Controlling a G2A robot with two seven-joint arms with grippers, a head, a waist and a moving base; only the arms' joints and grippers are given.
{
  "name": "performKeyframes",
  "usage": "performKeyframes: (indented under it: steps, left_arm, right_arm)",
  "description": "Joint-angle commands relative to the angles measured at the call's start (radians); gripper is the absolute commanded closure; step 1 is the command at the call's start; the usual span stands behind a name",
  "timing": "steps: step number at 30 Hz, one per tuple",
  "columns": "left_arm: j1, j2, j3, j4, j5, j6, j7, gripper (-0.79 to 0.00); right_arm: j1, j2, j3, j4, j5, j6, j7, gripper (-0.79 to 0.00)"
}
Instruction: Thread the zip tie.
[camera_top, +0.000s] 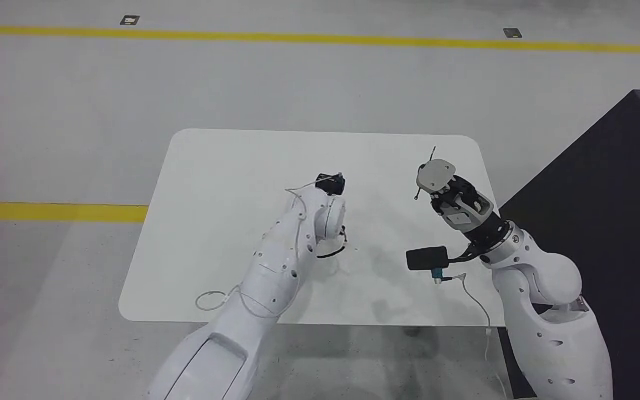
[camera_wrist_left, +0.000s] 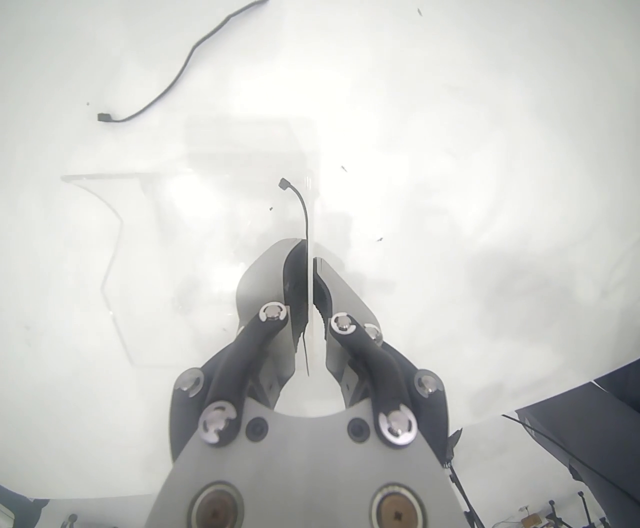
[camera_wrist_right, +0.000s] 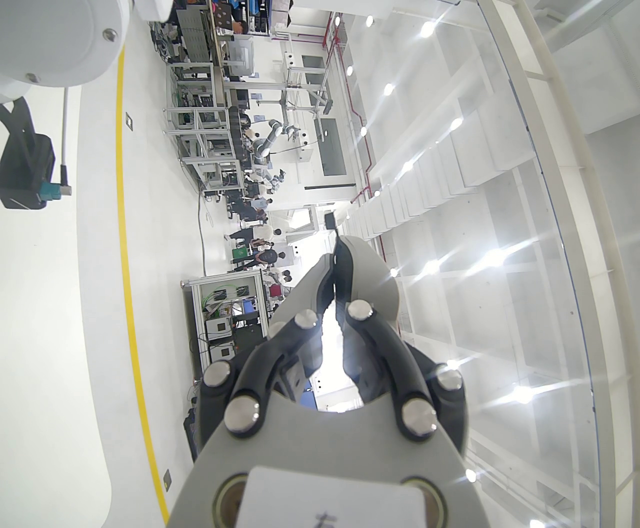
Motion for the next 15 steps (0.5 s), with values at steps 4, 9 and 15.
performKeyframes:
  steps: [4,9,15]
  left_arm:
    - [0.082,0.023,-0.019,-0.180,0.070,0.009,-0.078,0.000]
    - [0.175,0.050,-0.065,-0.354,0.138,0.002,-0.152,0.000]
    - [0.254,0.073,-0.116,-0.453,0.182,-0.022,-0.201,0.000]
  right_arm:
    - [0.000,0.000,0.000,0.000,0.000,0.000,0.000,0.000]
    - [0.000,0.000,0.000,0.000,0.000,0.000,0.000,0.000]
    - [0.000,0.000,0.000,0.000,0.000,0.000,0.000,0.000]
